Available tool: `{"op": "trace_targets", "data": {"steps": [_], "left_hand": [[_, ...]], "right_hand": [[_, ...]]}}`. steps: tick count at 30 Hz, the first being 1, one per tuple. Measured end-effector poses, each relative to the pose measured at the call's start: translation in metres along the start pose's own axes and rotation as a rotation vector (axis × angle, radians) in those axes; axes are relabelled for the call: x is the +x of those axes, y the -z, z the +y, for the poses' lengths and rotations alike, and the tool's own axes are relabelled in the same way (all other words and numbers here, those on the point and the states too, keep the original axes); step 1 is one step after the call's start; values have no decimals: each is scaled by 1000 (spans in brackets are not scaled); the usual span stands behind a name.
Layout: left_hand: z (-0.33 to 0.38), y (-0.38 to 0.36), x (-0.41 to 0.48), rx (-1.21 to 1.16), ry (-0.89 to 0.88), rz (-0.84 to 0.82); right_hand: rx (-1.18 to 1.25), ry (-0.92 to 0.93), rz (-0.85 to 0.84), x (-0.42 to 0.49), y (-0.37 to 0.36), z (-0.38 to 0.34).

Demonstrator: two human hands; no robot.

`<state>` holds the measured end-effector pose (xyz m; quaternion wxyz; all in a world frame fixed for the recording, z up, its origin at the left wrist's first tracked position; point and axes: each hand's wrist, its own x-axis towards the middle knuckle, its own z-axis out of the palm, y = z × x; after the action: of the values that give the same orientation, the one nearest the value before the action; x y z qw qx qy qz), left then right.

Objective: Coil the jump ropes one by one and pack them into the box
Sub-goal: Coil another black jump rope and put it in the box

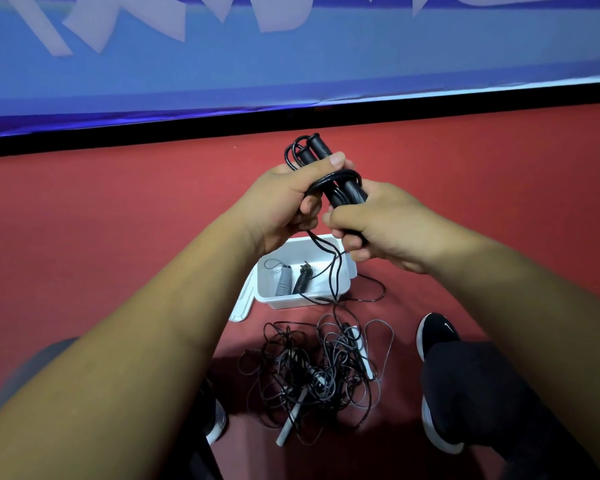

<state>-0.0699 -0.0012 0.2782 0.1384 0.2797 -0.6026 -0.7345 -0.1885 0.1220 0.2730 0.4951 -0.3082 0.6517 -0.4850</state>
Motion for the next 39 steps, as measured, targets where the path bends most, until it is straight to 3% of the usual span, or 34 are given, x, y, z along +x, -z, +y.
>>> {"op": "trace_targets", "data": {"steps": [6,13,18,22,28,32,35,39], "left_hand": [[9,3,-4,485,53,34],[20,-1,-18,427,-86,-281],[23,-10,-29,487,-129,-374],[19,0,-25,526,-63,-255],[9,7,-19,875,-42,-31],[2,-3,-19,441,30,21],[3,-6,-18,106,-14,7],[4,-7,-18,86,-100,-112]], "right_hand": [[-49,21,143,5,17,3],[-343,-30,172,14,29,9],[-355,-73,114,13,20,10],[-275,-94,219,18,27,14],[-332,-80,227,16,33,15],[-406,-44,270,16,33,12],[-419,-48,253,17,35,12],[-420,-80,260,15,38,13]]}}
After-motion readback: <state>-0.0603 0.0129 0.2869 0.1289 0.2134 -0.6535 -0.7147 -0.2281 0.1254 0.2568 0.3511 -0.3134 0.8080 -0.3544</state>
